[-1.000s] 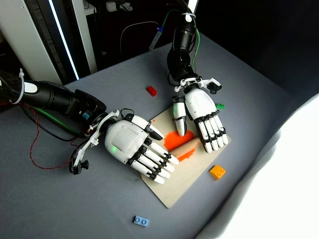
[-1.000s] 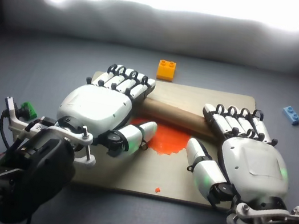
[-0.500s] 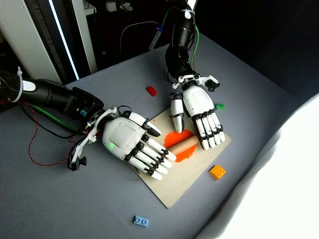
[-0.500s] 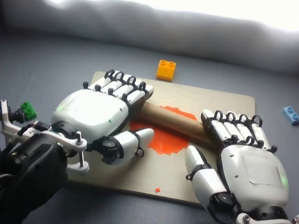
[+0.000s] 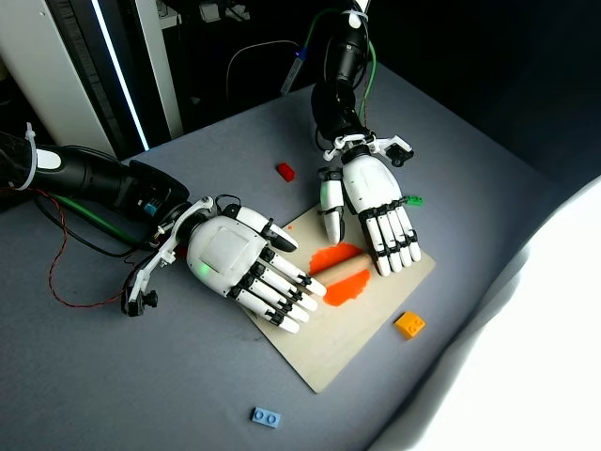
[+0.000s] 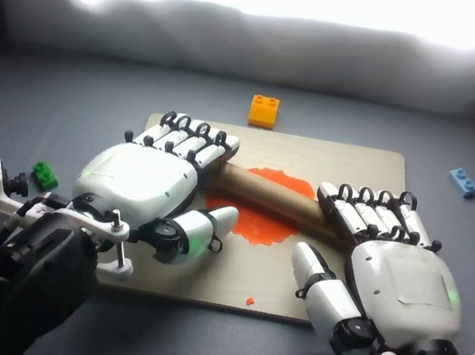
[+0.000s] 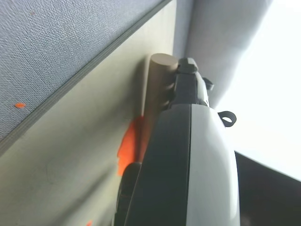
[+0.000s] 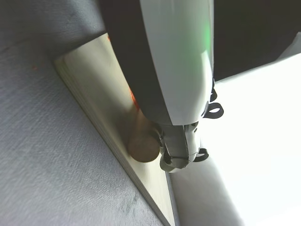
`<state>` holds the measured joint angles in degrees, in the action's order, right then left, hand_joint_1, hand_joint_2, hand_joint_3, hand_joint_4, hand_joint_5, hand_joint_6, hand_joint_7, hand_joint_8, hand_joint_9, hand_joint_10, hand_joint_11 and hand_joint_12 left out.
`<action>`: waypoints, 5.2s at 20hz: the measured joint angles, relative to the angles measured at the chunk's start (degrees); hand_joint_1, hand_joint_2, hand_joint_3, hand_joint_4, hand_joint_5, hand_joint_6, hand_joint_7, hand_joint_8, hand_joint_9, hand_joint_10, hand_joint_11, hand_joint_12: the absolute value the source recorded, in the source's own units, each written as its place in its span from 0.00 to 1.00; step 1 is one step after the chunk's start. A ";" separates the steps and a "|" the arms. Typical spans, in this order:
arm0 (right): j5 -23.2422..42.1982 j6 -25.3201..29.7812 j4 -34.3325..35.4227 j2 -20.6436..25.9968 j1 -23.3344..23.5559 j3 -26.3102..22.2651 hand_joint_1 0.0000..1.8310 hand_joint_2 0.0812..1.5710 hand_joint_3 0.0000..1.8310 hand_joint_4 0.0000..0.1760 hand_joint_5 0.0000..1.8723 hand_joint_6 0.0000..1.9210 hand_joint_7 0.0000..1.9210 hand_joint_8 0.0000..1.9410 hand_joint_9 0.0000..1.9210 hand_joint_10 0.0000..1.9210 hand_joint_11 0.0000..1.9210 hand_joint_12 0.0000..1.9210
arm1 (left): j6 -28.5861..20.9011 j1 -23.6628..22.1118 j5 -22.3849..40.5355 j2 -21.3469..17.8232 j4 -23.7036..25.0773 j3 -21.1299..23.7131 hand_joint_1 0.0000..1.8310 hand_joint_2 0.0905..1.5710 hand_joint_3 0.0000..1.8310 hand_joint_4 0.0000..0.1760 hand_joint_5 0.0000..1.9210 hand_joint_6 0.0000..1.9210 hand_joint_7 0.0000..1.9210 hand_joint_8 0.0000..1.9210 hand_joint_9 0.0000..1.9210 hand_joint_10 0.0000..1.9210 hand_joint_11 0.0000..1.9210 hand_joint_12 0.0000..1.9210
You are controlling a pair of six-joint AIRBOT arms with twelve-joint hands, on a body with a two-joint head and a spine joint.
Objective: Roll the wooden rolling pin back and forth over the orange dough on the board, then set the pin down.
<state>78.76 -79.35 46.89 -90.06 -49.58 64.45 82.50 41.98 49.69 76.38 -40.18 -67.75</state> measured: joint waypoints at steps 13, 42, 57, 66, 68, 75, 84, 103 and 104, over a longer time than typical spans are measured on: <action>0.59 -0.35 -0.61 0.28 -0.83 -1.18 0.00 1.00 0.01 0.00 0.16 0.00 0.18 0.00 0.14 0.00 0.00 0.26 | 1.33 1.53 -1.14 -4.42 -0.83 5.14 0.00 0.96 0.00 0.00 0.08 0.00 0.08 0.00 0.06 0.00 0.00 0.01; 2.49 -5.03 -1.55 0.50 -2.54 -3.69 0.00 1.00 0.03 0.00 0.16 0.00 0.18 0.00 0.15 0.00 0.00 0.29 | -1.81 5.46 -2.69 -8.83 3.32 11.89 0.00 0.96 0.00 0.00 0.08 0.00 0.08 0.00 0.05 0.00 0.00 0.00; 3.54 -7.76 -1.20 0.22 -2.54 -3.69 0.00 1.00 0.04 0.00 0.16 0.00 0.18 0.00 0.15 0.00 0.00 0.30 | -1.97 5.03 -2.67 -8.61 4.76 11.47 0.00 0.96 0.00 0.00 0.08 0.00 0.09 0.00 0.05 0.00 0.01 0.01; 4.46 -8.44 -0.61 0.09 -2.54 -3.69 0.00 1.00 0.03 0.00 0.15 0.00 0.17 0.00 0.14 0.00 0.00 0.28 | -1.92 3.13 -3.93 -7.69 4.44 10.25 0.00 0.96 0.00 0.00 0.08 0.01 0.08 0.01 0.05 0.01 0.01 0.00; 4.48 -8.44 -0.66 0.09 -2.54 -3.69 0.00 1.00 0.03 0.00 0.15 0.00 0.18 0.00 0.15 0.00 0.00 0.28 | -1.81 2.47 -3.91 -7.26 4.24 9.90 0.00 0.96 0.00 0.00 0.08 0.01 0.08 0.01 0.05 0.01 0.01 0.00; 4.85 -9.03 0.37 0.09 -1.88 -3.69 0.00 1.00 0.03 0.00 0.15 0.00 0.17 0.00 0.14 0.00 0.00 0.28 | -1.79 0.87 -4.63 -6.84 4.20 9.11 0.00 0.96 0.00 0.00 0.09 0.01 0.09 0.01 0.05 0.01 0.01 0.01; 4.59 -9.31 1.42 0.11 -0.92 -3.69 0.00 1.00 0.03 0.00 0.17 0.00 0.18 0.00 0.14 0.00 0.00 0.29 | -2.10 -0.57 -4.87 -6.84 4.26 8.24 0.00 0.96 0.00 0.00 0.08 0.00 0.08 0.00 0.05 0.00 0.00 0.00; 3.10 -9.22 3.26 0.70 2.45 -3.69 0.00 1.00 0.04 0.00 0.19 0.00 0.19 0.00 0.15 0.00 0.00 0.26 | -1.73 -6.69 -9.07 -9.14 6.38 7.72 0.00 0.95 0.00 0.00 0.07 0.00 0.07 0.00 0.05 0.00 0.01 0.01; 3.04 -9.22 3.56 0.72 2.67 -3.69 0.00 1.00 0.04 0.00 0.17 0.00 0.18 0.00 0.14 0.00 0.00 0.24 | -1.53 -7.32 -9.99 -9.31 6.43 7.72 0.00 0.94 0.00 0.00 0.07 0.00 0.08 0.00 0.05 0.00 0.02 0.02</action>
<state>81.80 -88.58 50.46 -89.34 -46.92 60.75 80.97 34.65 39.70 67.07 -33.76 -60.03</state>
